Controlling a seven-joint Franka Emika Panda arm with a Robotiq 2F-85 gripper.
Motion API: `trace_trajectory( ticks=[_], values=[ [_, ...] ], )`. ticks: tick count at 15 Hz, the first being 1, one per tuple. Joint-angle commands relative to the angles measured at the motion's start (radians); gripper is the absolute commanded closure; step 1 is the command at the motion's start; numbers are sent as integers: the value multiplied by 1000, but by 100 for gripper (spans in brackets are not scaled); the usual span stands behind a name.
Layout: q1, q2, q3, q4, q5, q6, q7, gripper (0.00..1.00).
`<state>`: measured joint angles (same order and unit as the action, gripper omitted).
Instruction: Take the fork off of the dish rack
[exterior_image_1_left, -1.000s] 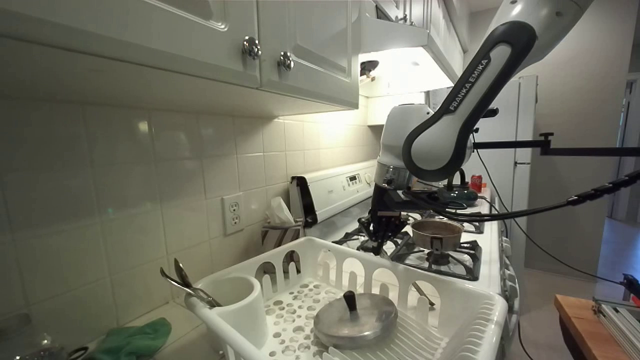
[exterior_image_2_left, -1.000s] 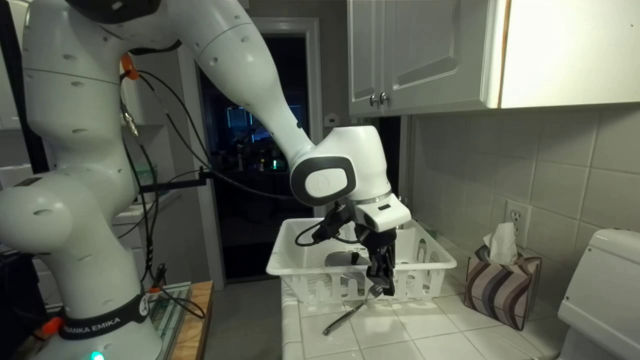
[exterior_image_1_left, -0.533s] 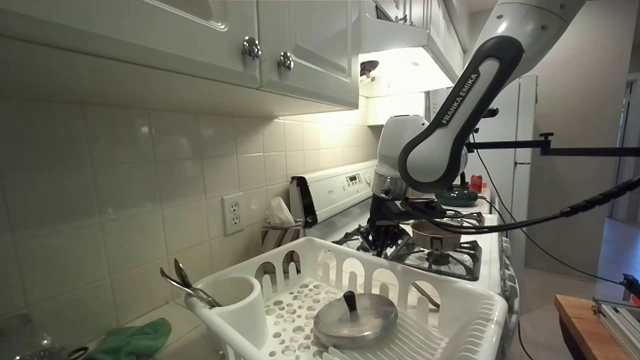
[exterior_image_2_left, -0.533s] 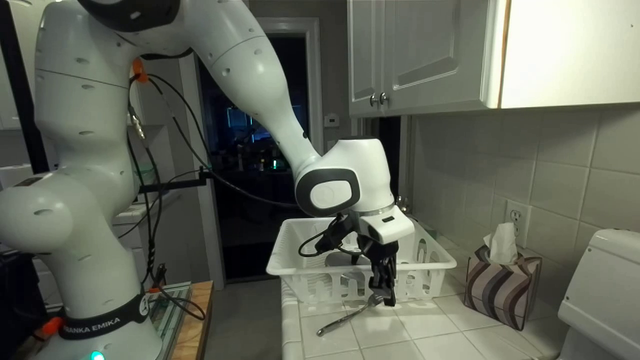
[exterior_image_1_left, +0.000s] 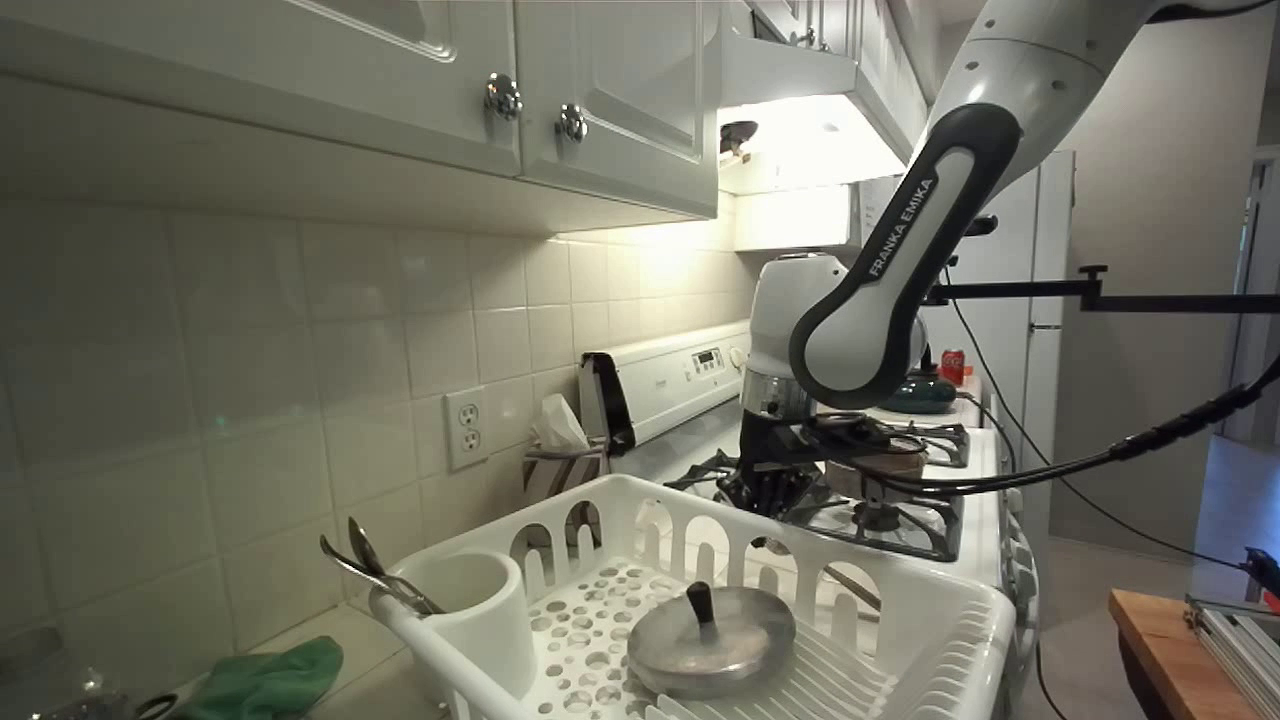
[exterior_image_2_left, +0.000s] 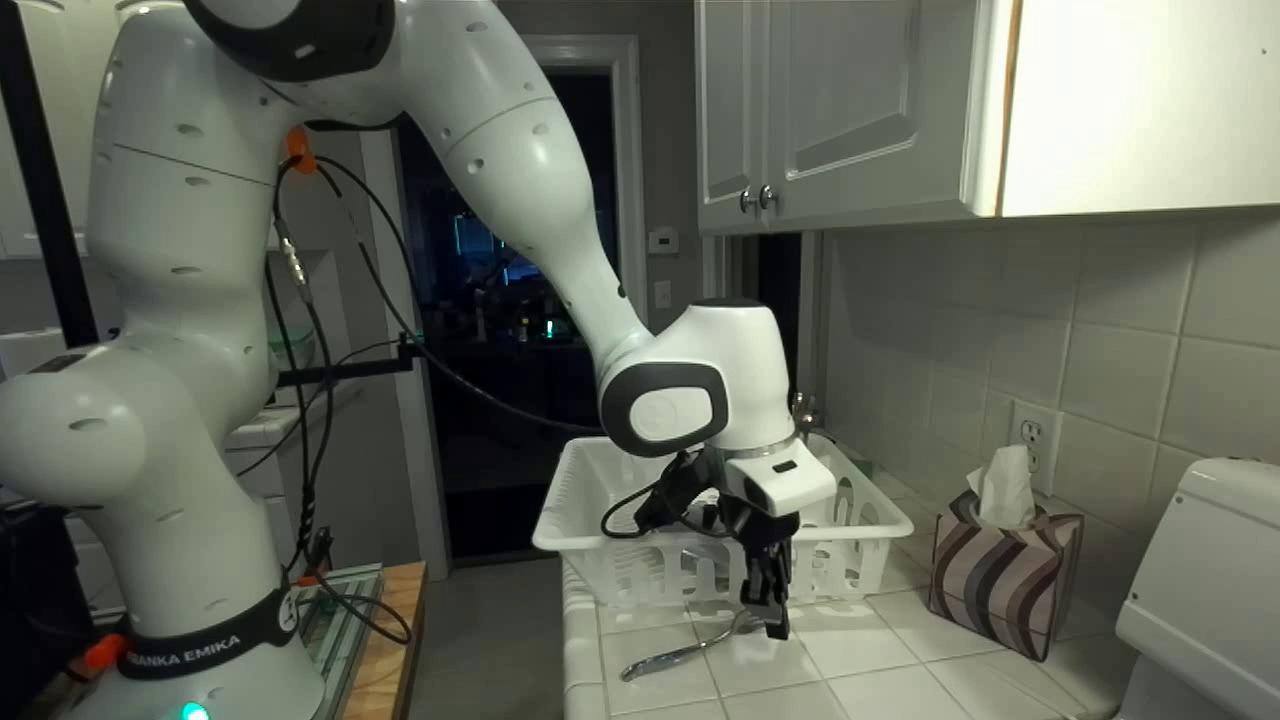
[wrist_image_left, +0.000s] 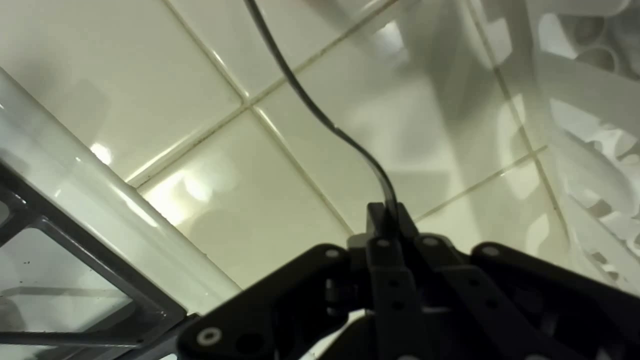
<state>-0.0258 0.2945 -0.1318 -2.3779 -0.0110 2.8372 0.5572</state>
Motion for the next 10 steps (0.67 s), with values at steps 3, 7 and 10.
trace_trajectory(
  ticks=[3,7,10],
  values=[
    [27,63,-32,33,24,12,-44,99],
    [34,92,-36,48,28,11,-58,99],
    [41,111,-38,59,30,9,-64,99]
  ],
)
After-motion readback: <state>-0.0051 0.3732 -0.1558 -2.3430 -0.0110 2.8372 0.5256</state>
